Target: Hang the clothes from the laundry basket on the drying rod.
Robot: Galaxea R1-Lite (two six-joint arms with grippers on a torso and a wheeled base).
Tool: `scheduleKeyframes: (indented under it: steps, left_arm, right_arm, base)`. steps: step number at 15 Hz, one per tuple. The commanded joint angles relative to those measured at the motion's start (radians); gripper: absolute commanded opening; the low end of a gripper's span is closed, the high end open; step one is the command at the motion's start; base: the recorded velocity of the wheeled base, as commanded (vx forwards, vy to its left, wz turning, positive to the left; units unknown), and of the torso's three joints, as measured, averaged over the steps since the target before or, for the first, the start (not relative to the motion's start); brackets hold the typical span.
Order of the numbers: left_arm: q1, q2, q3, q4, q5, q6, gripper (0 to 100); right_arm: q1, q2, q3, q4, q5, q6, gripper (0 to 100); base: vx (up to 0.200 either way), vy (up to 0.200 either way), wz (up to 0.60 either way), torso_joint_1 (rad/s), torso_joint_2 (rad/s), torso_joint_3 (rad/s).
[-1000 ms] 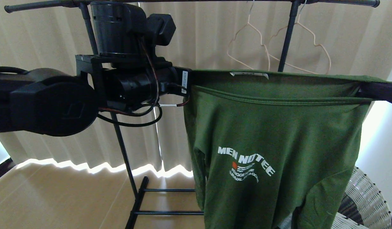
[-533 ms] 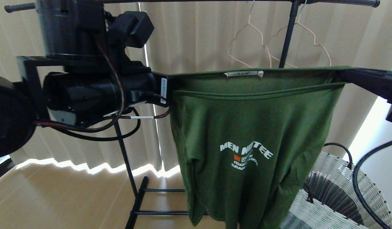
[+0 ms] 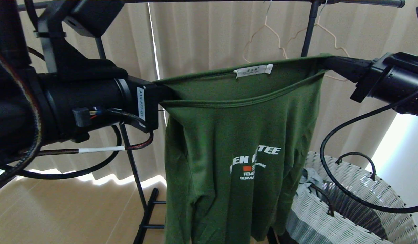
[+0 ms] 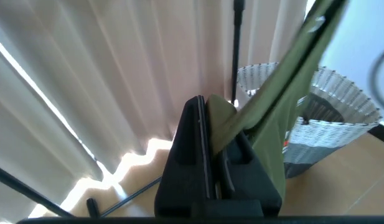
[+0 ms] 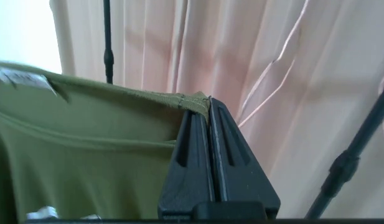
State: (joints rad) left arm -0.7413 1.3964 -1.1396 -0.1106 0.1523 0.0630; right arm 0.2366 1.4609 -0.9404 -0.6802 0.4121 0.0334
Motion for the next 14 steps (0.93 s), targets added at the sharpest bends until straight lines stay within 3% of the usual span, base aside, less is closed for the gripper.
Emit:
scheduleKeyframes:
  steps: [1,6,10,14]
  left_arm:
    - [-0.012,-0.023,0.006,0.000,0.000,0.000,0]
    - [0.019,0.016,-0.026,-0.007,0.013,0.037,0]
    - [0.062,0.096,-0.124,-0.011,0.049,0.035,0]
    - [0.060,0.122,-0.101,-0.012,0.055,0.028,0]
  right_arm:
    - [0.003,0.018,0.000,0.004,0.001,0.000,0]
    - [-0.010,-0.042,0.000,0.030,-0.035,-0.003,0]
    - [-0.053,-0.142,-0.009,0.197,-0.036,-0.006,0]
    - [-0.071,-0.218,0.034,0.378,-0.059,-0.026,0]
  base:
    - [0.000,0.000,0.00,0.000,0.00,0.000]
    - [0.000,0.000,0.00,0.000,0.00,0.000]
    - [0.000,0.000,0.00,0.000,0.00,0.000]
    - [0.000,0.000,0.00,0.000,0.00,0.000]
